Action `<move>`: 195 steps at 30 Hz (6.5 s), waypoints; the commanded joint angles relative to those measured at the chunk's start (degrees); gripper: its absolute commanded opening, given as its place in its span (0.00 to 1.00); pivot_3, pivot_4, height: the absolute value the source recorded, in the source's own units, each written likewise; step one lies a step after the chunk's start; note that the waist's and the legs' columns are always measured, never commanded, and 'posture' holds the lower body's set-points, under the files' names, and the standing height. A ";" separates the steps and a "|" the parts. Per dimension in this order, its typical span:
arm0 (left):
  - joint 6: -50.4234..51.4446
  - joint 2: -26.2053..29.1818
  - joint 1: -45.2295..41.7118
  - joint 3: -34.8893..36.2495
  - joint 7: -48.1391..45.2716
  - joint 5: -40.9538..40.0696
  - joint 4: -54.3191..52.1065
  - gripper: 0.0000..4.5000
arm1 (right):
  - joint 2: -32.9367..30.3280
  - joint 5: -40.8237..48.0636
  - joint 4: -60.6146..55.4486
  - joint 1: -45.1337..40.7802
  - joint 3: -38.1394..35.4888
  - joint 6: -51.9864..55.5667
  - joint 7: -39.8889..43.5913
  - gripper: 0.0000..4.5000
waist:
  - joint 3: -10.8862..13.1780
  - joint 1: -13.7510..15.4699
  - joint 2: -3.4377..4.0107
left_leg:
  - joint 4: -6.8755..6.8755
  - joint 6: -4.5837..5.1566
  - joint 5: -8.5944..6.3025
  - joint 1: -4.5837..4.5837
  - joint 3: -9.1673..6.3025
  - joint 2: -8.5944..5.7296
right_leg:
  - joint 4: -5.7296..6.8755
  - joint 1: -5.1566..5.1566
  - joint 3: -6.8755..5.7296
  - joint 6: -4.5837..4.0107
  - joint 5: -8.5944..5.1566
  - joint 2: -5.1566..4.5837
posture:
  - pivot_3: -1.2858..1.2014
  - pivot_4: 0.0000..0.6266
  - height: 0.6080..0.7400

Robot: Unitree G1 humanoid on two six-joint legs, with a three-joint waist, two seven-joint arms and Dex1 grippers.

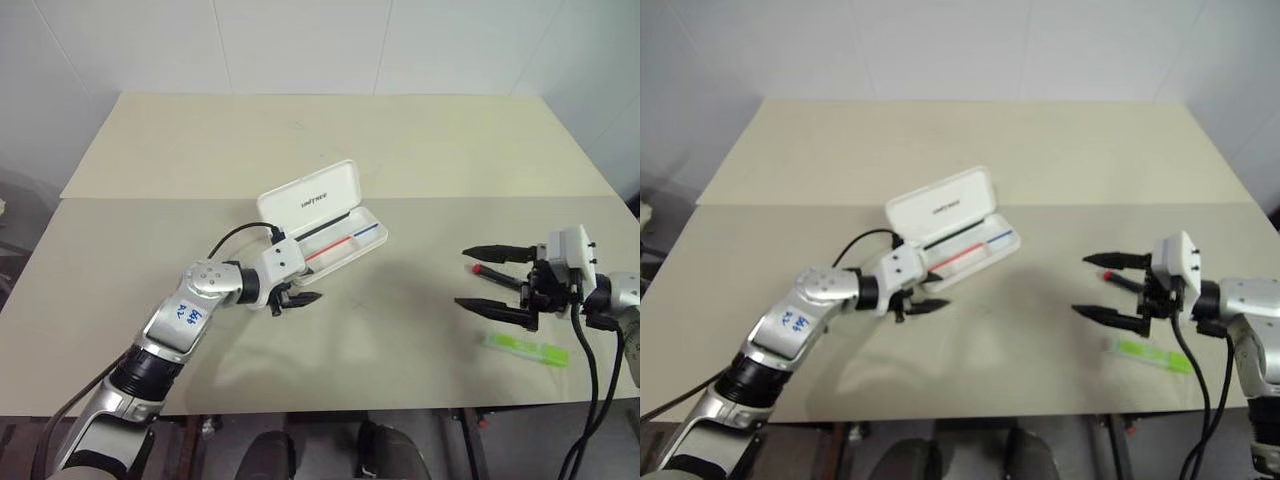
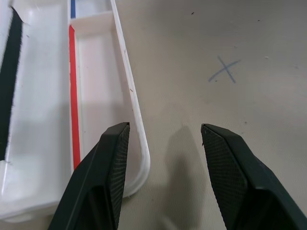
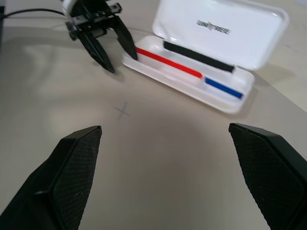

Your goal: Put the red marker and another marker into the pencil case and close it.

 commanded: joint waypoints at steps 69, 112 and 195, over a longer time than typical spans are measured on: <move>23.08 -0.65 -4.41 -1.87 -10.90 -14.05 -16.49 0.75 | 4.00 -0.23 -3.70 -2.63 0.79 0.17 -3.26 1.00 | -0.01 1.18 -0.01 | 0.10 -0.01 0.01 -0.01 -0.03 -0.01 | 0.01 0.04 0.08 0.01 0.00 0.01 | 0.52 0.24 1.00; -1.79 13.81 7.91 26.52 -17.10 -32.30 -14.44 0.99 | -3.68 -31.15 67.68 -34.91 14.57 -25.35 7.44 1.00 | 0.02 -1.45 0.03 | 0.05 -0.09 0.04 -0.02 0.02 0.02 | -0.05 0.03 0.07 0.01 0.00 0.02 | 0.52 0.24 1.00; -10.88 9.87 20.64 27.39 -5.49 -28.46 -16.71 1.00 | 22.18 -27.37 27.64 -35.69 28.76 -24.00 2.87 0.35 | 0.05 -1.75 0.07 | -0.01 -0.34 0.11 -0.03 -0.09 0.25 | 0.15 -0.14 0.15 -0.09 -0.05 0.26 | 0.52 0.24 1.00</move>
